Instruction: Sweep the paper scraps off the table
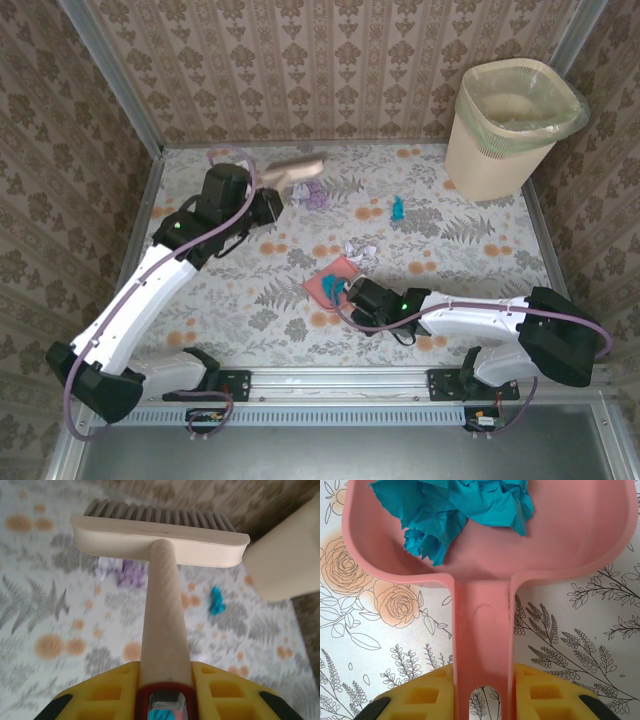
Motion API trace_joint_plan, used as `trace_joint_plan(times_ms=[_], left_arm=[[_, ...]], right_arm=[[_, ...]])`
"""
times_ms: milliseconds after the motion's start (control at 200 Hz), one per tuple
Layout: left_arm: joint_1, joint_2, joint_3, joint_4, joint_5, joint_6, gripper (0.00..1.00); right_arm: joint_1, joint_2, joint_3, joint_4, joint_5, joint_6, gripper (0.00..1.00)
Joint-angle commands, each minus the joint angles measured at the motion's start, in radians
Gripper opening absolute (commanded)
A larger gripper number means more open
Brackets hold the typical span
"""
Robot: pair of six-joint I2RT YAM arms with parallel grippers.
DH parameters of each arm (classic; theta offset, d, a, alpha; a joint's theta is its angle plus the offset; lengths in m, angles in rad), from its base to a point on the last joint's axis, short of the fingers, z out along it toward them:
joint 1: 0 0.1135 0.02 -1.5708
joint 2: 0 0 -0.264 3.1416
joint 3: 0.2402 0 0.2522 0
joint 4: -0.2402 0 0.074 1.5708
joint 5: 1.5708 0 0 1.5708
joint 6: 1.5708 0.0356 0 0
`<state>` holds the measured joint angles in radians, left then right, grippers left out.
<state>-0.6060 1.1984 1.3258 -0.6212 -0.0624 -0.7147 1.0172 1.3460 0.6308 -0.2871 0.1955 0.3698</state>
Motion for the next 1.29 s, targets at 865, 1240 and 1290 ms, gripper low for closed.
trace_joint_plan(times_ms=[865,1240,1290], left_arm=[[0.109,0.391,0.111,0.295,0.194,0.132,0.00],[0.118,0.422,0.144,0.249,0.242,0.167,0.00],[0.120,0.419,0.142,0.248,0.242,0.167,0.00]], right_arm=[[-0.032,-0.173,0.003,-0.064,0.012,0.108,0.00],[-0.031,-0.207,0.144,-0.202,0.013,0.135,0.00],[-0.030,-0.212,0.164,-0.218,0.013,0.143,0.00]])
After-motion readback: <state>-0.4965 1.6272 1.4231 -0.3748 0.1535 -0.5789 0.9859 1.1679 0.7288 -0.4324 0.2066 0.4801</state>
